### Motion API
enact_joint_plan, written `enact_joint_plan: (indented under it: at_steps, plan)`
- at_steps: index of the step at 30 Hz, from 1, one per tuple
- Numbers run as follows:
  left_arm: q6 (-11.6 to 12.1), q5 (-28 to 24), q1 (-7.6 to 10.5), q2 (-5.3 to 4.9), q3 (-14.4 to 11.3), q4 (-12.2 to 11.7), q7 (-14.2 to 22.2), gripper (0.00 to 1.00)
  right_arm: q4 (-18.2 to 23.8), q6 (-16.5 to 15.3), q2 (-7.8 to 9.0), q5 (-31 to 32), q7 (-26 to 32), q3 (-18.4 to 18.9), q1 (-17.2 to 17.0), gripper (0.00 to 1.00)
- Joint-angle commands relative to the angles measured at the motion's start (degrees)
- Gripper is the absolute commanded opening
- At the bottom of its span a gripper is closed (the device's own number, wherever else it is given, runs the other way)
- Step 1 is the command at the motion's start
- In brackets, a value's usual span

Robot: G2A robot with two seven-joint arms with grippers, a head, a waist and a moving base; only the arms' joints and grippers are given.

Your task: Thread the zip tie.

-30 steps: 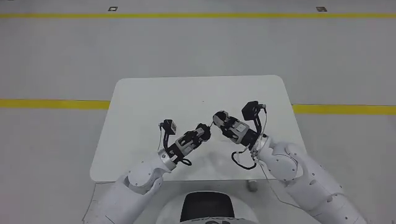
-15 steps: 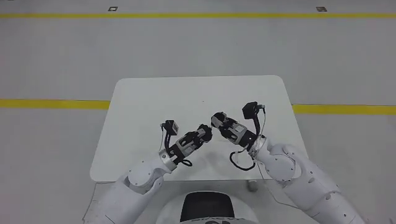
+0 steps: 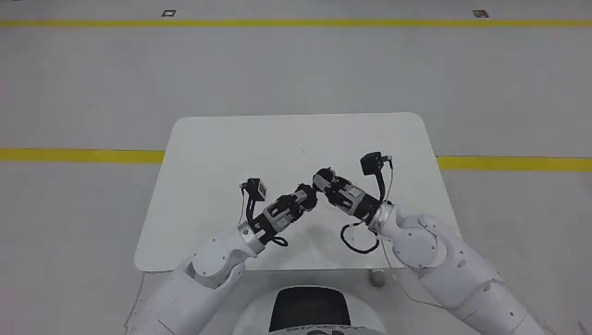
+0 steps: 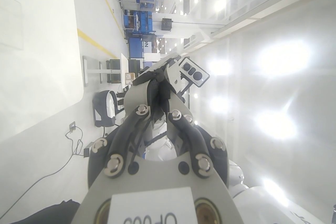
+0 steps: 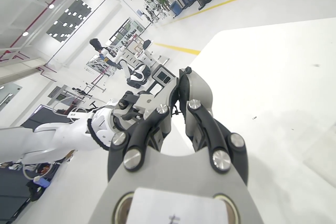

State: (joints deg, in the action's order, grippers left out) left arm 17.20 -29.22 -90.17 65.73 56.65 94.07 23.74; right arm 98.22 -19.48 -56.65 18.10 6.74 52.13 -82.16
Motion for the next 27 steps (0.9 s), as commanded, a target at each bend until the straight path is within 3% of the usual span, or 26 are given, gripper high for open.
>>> enact_joint_plan:
  at_steps: [1, 15, 25, 26, 27]
  plan:
    - [0.06, -0.04, -0.02, -0.01, 0.12, -0.06, -0.33, 0.0, 0.01, 0.0, 0.07, -0.08, -0.6, 0.13, -0.14, 0.0]
    - [0.82, -0.77, -0.34, 0.09, 0.52, -0.18, -2.65, 0.0, 1.63, 0.0, 1.05, -2.17, -0.37, 0.17, -1.07, 0.0]
    - [0.6, -1.21, -0.52, 0.04, 0.39, 0.0, -1.26, 0.0, 0.81, 0.0, 1.35, -2.81, -0.34, -0.46, -0.69, 0.0]
    - [0.55, -1.29, -0.5, 0.05, 0.36, -0.03, -1.19, 0.0, 0.86, 0.0, 1.37, -2.56, -0.35, -0.59, -0.55, 0.09]
    - [0.55, -1.59, -0.51, 0.07, 0.35, -0.05, -1.19, 0.0, 0.95, 0.0, 1.41, -1.95, -0.42, -0.7, -0.49, 0.65]
